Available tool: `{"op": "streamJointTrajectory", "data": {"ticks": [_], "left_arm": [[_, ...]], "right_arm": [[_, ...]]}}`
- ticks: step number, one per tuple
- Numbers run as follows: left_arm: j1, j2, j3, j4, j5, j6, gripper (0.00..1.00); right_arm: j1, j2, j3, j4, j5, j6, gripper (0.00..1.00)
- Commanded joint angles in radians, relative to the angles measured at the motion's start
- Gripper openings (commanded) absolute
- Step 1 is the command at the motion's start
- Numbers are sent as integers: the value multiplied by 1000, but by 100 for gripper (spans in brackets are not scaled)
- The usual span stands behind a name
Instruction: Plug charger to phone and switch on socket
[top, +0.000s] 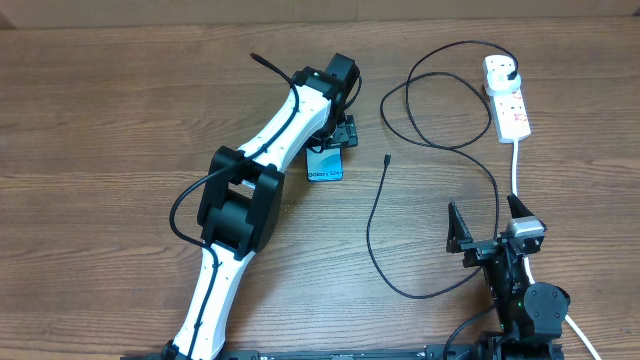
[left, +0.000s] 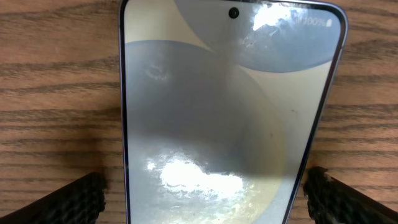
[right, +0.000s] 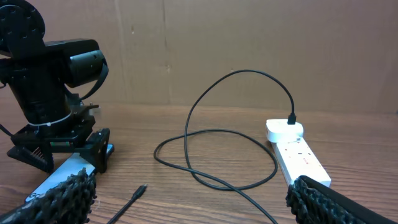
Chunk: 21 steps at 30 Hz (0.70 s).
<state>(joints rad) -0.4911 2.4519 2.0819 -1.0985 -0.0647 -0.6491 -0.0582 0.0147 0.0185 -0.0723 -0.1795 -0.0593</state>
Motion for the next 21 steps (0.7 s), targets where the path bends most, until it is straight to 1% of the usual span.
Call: {"op": "streamJointTrajectory", "data": {"ticks": [1, 10, 12, 14, 21], "left_arm": [[-6, 28, -6, -3, -20, -9, 99], [-6, 28, -6, -3, -20, -9, 100], [-6, 28, -6, -3, -20, -9, 96], [-6, 28, -6, -3, -20, -9, 95], [-6, 29, -6, 0, -13, -9, 96]], "right_arm": [[5, -12, -10, 4, -5, 3, 100], [5, -12, -10, 4, -5, 3, 100], [5, -12, -10, 4, -5, 3, 100], [5, -12, -10, 4, -5, 3, 100], [5, -12, -10, 4, -5, 3, 100]]}}
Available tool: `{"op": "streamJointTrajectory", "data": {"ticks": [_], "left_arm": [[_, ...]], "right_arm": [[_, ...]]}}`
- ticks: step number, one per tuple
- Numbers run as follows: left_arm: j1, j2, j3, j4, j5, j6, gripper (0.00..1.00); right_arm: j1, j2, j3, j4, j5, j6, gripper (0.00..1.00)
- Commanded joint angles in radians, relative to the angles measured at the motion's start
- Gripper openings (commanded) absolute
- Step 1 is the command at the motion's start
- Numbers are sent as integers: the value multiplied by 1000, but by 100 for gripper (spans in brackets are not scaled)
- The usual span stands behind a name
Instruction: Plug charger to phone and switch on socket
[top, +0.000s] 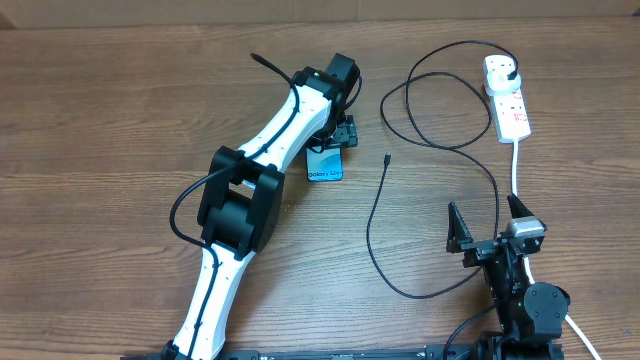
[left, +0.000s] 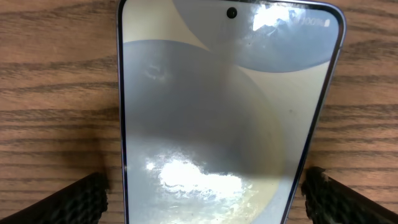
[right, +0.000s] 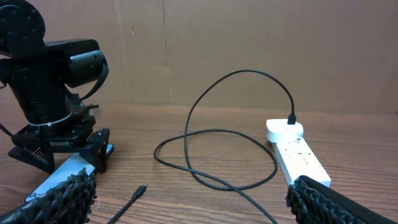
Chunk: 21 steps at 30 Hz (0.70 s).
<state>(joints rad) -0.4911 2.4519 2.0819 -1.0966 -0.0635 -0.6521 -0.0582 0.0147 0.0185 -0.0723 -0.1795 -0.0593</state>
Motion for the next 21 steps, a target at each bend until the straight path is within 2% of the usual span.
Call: {"op": "streamJointTrajectory", "data": {"ticks": [1, 3, 15, 21], "left_arm": [[-6, 29, -6, -2, -14, -6, 95], [-5, 29, -9, 0, -14, -6, 92], [9, 29, -19, 5, 9, -6, 90], [8, 29, -19, 5, 9, -7, 85]], "right_arm": [[5, -12, -10, 4, -5, 3, 100], [5, -12, -10, 4, -5, 3, 100], [5, -12, -10, 4, -5, 3, 100], [5, -12, -10, 4, -5, 3, 100]]}}
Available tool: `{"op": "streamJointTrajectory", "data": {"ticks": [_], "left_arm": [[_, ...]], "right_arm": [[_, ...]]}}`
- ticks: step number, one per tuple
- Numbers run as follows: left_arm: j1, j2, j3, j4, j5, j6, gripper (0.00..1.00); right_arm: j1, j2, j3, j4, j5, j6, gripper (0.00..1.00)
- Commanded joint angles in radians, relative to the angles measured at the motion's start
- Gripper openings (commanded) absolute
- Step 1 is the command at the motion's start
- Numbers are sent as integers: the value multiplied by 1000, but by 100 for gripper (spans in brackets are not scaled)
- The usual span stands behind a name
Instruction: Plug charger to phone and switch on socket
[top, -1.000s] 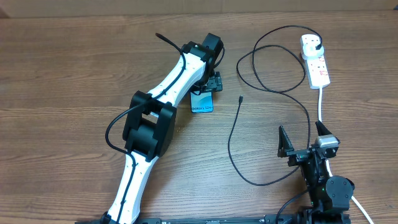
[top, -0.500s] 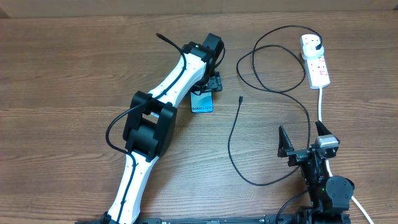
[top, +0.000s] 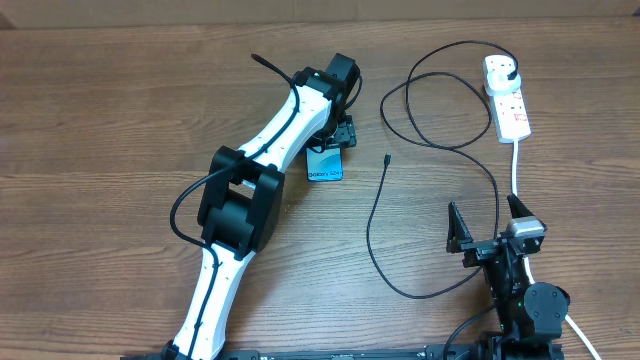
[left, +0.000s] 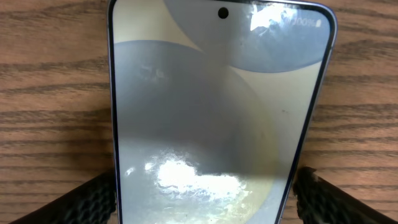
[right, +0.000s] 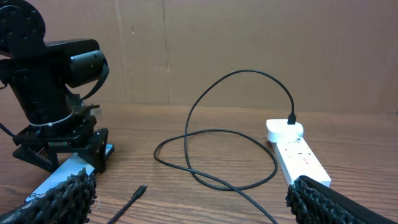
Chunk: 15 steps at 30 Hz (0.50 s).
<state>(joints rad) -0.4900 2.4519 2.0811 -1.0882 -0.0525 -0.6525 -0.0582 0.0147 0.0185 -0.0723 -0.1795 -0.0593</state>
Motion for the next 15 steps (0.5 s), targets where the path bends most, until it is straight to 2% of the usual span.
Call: {"op": "streamJointTrajectory", "data": {"ticks": [1, 15], "left_arm": [[7, 29, -18, -3, -2, -7, 85], [7, 29, -18, -3, -1, -10, 86]], "right_arm": [[5, -12, -10, 4, -4, 3, 100], [5, -12, -10, 4, -5, 3, 100]]}}
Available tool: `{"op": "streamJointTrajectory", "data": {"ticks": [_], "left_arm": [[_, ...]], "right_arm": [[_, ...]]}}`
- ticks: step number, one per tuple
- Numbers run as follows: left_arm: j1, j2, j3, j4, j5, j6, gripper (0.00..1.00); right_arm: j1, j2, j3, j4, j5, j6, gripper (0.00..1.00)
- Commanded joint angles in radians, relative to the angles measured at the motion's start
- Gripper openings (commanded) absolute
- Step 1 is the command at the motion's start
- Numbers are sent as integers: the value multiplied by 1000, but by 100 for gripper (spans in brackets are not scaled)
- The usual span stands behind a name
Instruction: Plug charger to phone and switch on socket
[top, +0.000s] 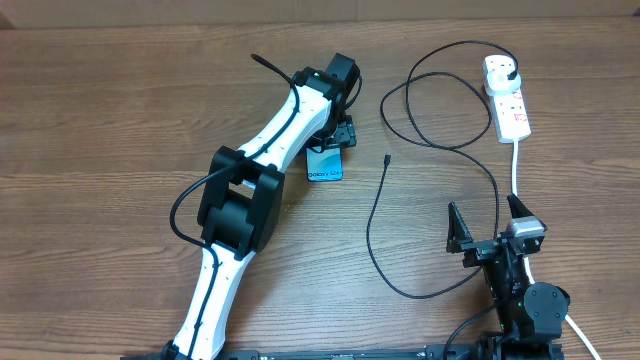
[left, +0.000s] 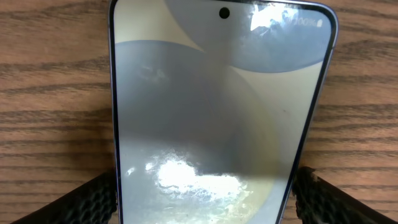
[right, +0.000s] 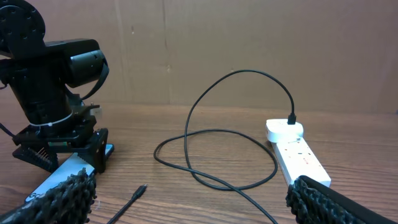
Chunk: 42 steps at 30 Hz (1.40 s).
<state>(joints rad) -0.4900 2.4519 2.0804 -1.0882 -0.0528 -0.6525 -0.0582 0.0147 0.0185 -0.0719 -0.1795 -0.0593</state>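
The phone (top: 325, 165) lies screen-up on the wooden table, its lit screen (left: 217, 112) filling the left wrist view. My left gripper (left: 205, 193) is shut on the phone, one black pad against each long edge near its lower end. It also shows in the overhead view, left gripper (top: 335, 135). The black cable's free plug tip (top: 387, 158) lies right of the phone, plug tip (right: 140, 190). The white power strip (top: 508, 105) sits far right with the charger (top: 500, 68) plugged in. My right gripper (top: 487, 222) rests open near the front edge, holding nothing.
The black cable (top: 440, 110) loops between the strip and the phone, then runs toward the front, cable (right: 217, 149). A white lead (top: 516, 165) runs from the strip past the right arm. A cardboard wall (right: 249, 43) stands behind the table.
My left gripper first stood astride the phone with bare wood showing between each pad and the phone's edges. By the last earlier moment the pads had closed in against those edges, and they remain there. The right arm, cable and strip have stayed put.
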Motion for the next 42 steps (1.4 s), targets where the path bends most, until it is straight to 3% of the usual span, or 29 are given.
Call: {"op": "streamJointTrajectory", "data": {"ticks": [1, 12, 20, 42], "left_arm": [[7, 29, -17, -3, -1, -10, 87], [21, 29, -25, 2, 25, -9, 98], [28, 29, -30, 8, 43, -5, 87], [26, 29, -30, 10, 43, -6, 81]], "right_arm": [[5, -12, -10, 3, -5, 3, 100], [5, -12, -10, 3, -5, 3, 100], [5, -12, -10, 3, -5, 3, 100], [5, -12, -10, 3, -5, 3, 100]]}}
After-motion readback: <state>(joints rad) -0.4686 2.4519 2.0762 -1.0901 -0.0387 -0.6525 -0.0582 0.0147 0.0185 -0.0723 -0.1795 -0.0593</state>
